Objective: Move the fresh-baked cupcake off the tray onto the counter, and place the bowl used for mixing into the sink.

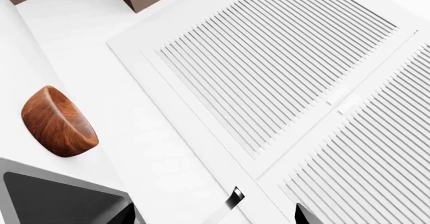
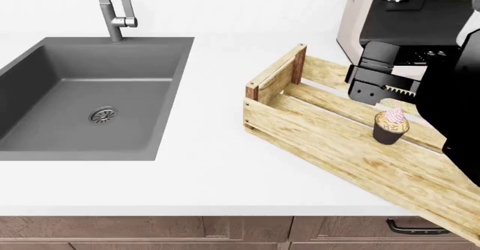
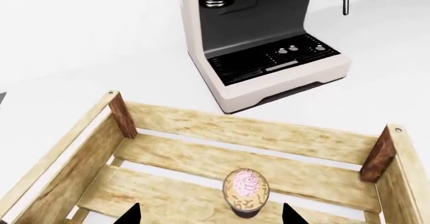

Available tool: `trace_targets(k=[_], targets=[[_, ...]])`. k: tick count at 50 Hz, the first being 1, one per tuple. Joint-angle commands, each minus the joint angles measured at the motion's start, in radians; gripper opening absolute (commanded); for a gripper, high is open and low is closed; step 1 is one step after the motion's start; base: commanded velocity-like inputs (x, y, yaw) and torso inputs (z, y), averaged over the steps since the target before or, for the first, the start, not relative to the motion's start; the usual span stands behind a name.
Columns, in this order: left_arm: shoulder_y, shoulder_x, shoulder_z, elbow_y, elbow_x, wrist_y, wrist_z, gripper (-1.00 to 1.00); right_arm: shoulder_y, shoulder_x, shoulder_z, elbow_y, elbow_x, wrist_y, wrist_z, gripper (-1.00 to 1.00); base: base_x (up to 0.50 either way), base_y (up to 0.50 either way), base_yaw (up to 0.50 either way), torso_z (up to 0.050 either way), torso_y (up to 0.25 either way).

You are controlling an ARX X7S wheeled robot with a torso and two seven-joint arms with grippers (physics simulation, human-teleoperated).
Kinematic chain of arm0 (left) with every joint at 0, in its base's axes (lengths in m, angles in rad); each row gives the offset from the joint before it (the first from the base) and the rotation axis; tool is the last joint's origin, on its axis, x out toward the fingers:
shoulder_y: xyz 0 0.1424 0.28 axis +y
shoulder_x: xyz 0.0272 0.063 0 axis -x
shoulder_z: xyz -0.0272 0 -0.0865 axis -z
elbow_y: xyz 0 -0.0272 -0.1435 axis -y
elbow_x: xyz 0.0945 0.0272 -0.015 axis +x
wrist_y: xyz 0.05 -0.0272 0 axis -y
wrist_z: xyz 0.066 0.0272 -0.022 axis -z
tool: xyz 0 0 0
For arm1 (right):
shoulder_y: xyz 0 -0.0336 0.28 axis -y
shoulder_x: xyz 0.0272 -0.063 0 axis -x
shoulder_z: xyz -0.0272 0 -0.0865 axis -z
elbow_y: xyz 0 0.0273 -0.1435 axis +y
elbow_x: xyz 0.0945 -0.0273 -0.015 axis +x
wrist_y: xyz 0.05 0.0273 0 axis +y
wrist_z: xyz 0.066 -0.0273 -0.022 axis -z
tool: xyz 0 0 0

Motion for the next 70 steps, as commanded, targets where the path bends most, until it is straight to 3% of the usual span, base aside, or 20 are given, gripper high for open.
trace_targets(k=[1, 11, 34, 70], targets=[[-0.001, -0.004, 0.007, 0.005, 0.002, 0.0, -0.008, 1.0, 0.058, -0.051, 0.0, 0.097, 0.121, 0.132, 0.01, 1.0, 0.0, 0.0, 0.0, 0.0, 0.0], [-0.001, -0.002, 0.01, -0.005, 0.004, 0.005, 0.0, 1.0, 0.055, -0.116, 0.002, 0.253, 0.173, 0.267, -0.007, 1.0, 0.0, 0.0, 0.0, 0.0, 0.0], [0.003, -0.005, 0.015, -0.005, 0.01, 0.01, -0.002, 1.0, -0.115, -0.061, -0.025, 0.264, 0.052, 0.112, -0.076, 1.0, 0.0, 0.0, 0.0, 0.0, 0.0], [0.01, -0.016, 0.015, 0.002, 0.003, 0.02, -0.014, 1.0, -0.225, -0.031, -0.067, 0.268, -0.057, 0.036, -0.099, 1.0, 0.0, 0.0, 0.0, 0.0, 0.0]])
